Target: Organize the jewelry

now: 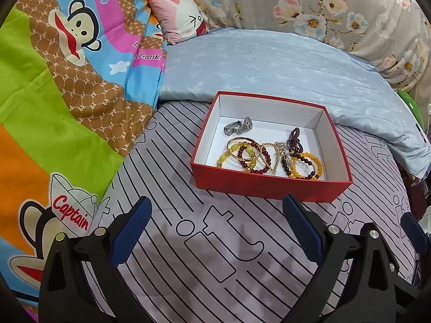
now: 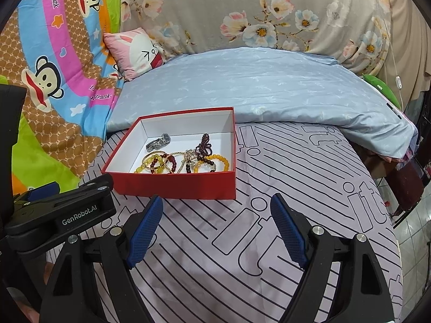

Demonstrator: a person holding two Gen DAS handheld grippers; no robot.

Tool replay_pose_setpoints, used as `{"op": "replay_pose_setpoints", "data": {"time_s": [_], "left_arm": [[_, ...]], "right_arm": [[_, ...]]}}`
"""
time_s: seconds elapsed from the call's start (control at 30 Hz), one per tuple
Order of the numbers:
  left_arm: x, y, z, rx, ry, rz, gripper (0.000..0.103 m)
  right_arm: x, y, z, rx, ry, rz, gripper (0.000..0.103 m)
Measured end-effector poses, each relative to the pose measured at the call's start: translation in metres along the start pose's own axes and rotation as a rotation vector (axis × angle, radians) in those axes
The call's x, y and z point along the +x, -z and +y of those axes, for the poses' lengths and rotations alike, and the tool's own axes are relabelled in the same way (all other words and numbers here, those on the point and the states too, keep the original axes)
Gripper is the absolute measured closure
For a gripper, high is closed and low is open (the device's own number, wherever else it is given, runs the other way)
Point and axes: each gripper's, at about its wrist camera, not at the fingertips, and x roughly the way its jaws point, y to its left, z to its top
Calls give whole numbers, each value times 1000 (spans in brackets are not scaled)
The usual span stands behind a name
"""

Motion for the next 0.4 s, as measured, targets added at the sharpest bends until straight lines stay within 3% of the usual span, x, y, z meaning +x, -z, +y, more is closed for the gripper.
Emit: {"op": "replay_pose_setpoints", "data": {"time_s": [0.4], "left_arm": [[0,-1,-1,9,-15,-20,8]], "right_arm": [[4,0,3,-11,8,8,22]]}}
